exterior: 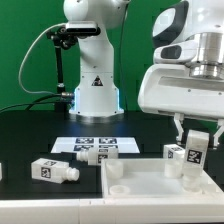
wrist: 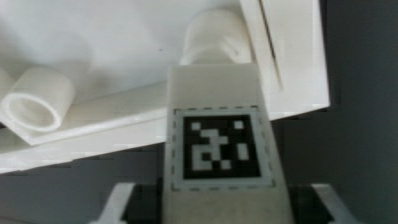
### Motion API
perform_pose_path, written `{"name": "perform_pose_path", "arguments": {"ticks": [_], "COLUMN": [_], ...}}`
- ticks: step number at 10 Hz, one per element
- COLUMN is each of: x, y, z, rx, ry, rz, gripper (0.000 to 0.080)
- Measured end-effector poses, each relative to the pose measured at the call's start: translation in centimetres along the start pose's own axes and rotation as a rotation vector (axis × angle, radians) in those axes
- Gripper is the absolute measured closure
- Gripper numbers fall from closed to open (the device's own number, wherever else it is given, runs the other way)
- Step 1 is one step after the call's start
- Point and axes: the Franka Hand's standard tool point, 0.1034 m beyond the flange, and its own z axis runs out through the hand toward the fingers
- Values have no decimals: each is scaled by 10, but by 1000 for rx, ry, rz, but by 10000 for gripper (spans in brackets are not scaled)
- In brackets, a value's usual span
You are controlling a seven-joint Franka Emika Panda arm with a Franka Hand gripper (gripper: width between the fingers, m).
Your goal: Assemble one leg
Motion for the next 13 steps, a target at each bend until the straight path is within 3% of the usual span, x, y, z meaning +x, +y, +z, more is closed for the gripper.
{"name": "perform_pose_path", "arguments": {"ticks": [3, 7, 11, 13], "x": [-1, -7, -13, -13], "y": [-4, -6, -5, -4], "z": [5, 15, 15, 14], "rx": [10, -3, 34, 39], "ry": [23, 20, 103, 113], "rz": [1, -4, 27, 31], "gripper": [514, 514, 514, 514]}}
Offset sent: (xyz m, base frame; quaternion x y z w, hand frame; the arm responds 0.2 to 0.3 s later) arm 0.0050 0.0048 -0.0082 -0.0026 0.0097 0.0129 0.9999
